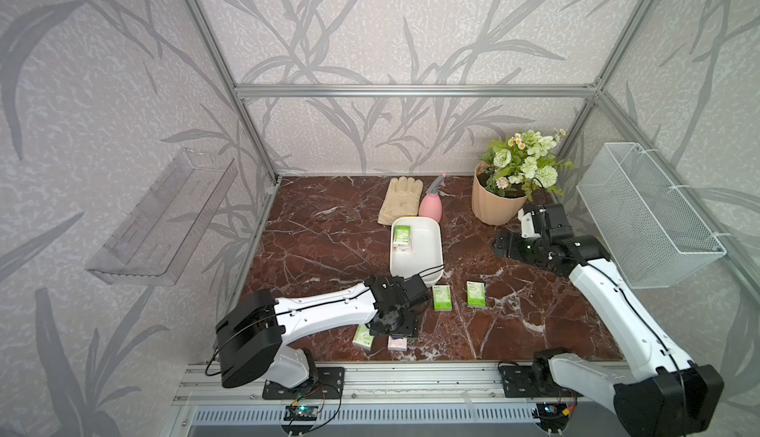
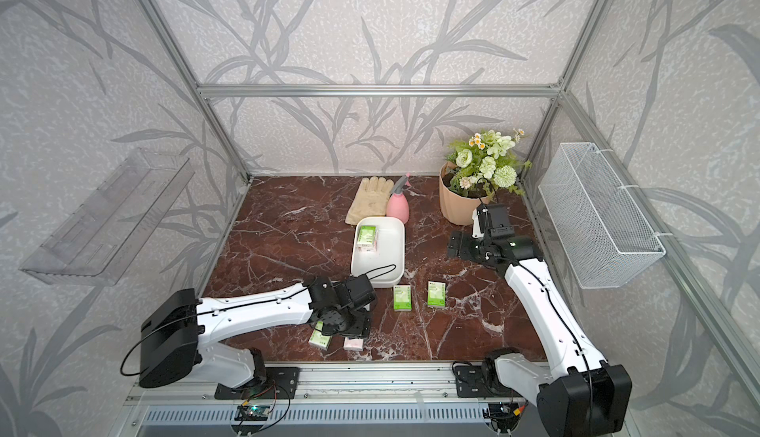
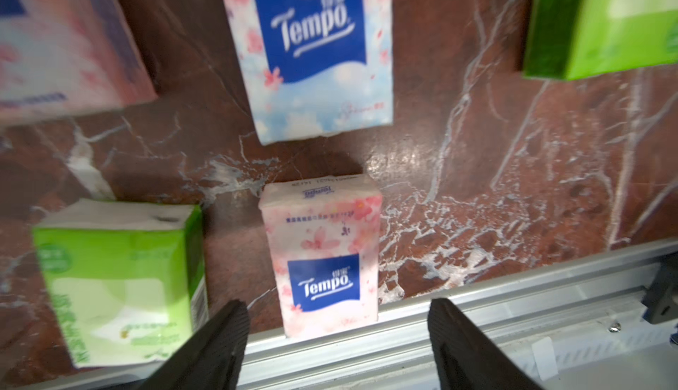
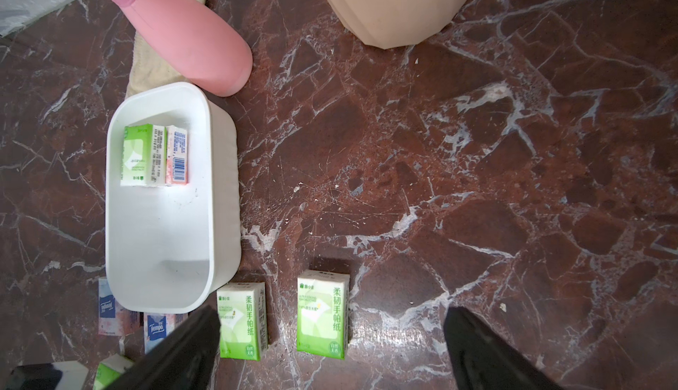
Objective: Take the pocket tissues out of the storage box
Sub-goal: Place the pocket tissues at the center of the board, then pick up the pocket tissues from the storage box.
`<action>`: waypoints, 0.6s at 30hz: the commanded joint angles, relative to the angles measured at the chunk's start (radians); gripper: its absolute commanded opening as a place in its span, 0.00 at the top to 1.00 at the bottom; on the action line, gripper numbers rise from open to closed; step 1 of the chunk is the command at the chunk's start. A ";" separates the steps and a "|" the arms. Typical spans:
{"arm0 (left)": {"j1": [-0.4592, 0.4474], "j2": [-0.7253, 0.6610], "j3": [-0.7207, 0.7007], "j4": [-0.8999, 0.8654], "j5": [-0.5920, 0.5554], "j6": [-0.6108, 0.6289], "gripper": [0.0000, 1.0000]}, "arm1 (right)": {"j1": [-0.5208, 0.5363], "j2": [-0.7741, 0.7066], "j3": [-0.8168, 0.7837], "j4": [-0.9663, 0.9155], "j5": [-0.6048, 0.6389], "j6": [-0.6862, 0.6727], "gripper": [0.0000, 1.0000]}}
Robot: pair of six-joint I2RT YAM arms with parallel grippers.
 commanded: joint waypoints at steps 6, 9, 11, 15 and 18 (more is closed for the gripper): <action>0.050 -0.184 0.020 0.016 -0.245 0.071 0.04 | 0.182 0.015 -0.023 0.065 0.062 0.155 0.00; 0.109 -0.232 0.017 0.059 -0.289 0.108 0.01 | 0.288 0.061 -0.023 0.122 0.114 0.215 0.00; 0.155 -0.266 0.007 0.098 -0.316 0.139 0.00 | 0.354 0.105 -0.014 0.160 0.145 0.248 0.01; 0.276 -0.347 -0.043 0.200 -0.330 0.201 0.00 | 0.452 0.215 0.028 0.227 0.196 0.310 0.06; 0.352 -0.394 -0.068 0.245 -0.336 0.260 0.00 | 0.501 0.300 0.079 0.267 0.223 0.334 0.08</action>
